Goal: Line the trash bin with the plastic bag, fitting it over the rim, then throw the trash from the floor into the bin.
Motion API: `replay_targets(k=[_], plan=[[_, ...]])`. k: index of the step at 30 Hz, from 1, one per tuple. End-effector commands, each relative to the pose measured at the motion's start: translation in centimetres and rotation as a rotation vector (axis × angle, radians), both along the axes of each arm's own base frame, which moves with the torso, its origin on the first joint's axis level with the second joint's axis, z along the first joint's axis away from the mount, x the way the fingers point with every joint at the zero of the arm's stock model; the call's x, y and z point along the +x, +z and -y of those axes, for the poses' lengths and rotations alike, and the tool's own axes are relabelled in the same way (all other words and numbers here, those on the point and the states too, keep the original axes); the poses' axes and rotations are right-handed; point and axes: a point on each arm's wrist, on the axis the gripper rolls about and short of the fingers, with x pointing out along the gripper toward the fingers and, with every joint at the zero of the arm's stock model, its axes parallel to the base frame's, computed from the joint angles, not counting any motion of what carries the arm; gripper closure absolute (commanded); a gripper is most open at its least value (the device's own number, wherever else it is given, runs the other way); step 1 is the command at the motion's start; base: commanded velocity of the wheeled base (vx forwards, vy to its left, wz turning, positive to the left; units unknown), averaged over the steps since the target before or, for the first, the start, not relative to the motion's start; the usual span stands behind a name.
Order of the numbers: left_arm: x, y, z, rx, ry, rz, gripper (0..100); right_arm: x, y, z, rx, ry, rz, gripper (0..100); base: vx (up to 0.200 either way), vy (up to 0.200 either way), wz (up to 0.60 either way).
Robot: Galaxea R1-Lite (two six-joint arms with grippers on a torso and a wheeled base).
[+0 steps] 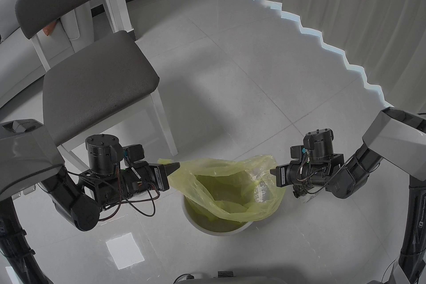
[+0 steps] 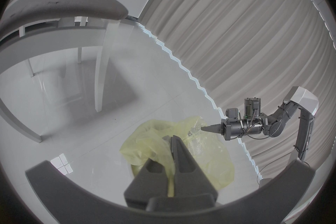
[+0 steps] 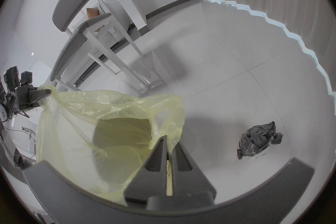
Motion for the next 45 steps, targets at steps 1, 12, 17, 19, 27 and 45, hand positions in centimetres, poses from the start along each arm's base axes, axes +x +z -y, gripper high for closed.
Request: replay_targets(k=[1, 12, 17, 19, 27, 45], plan=[[0.2, -0.4, -0.6, 0.004, 0.018, -0.013, 100, 0.3, -0.3, 0.4, -0.002, -0.008, -0.003, 100, 0.0, 0.0, 0.0], [2.7, -2.1, -2.0, -0.027, 0.079, 0.076, 100, 1.2, 0.4, 0.4, 0.001, -0.001, 0.046, 100, 0.0, 0.0, 0.0], [3.6, -2.6, -1.7, -0.028, 0.083, 0.08, 100, 1.8, -0.2, 0.1, 0.0, 0.001, 0.048, 100, 0.0, 0.0, 0.0], [4.0, -2.7, -1.7, -0.03, 0.086, 0.086, 100, 1.9, -0.4, 0.1, -0.001, 0.0, 0.045, 100, 0.0, 0.0, 0.0], [5.5, -3.2, -1.2, -0.039, 0.093, 0.105, 100, 3.2, -1.0, 0.6, -0.013, -0.009, 0.065, 0, 0.0, 0.0, 0.0], [9.3, -2.5, 1.0, -0.106, 0.141, 0.179, 100, -1.9, 6.4, 3.5, 0.014, 0.012, 0.164, 0, 0.0, 0.0, 0.0]])
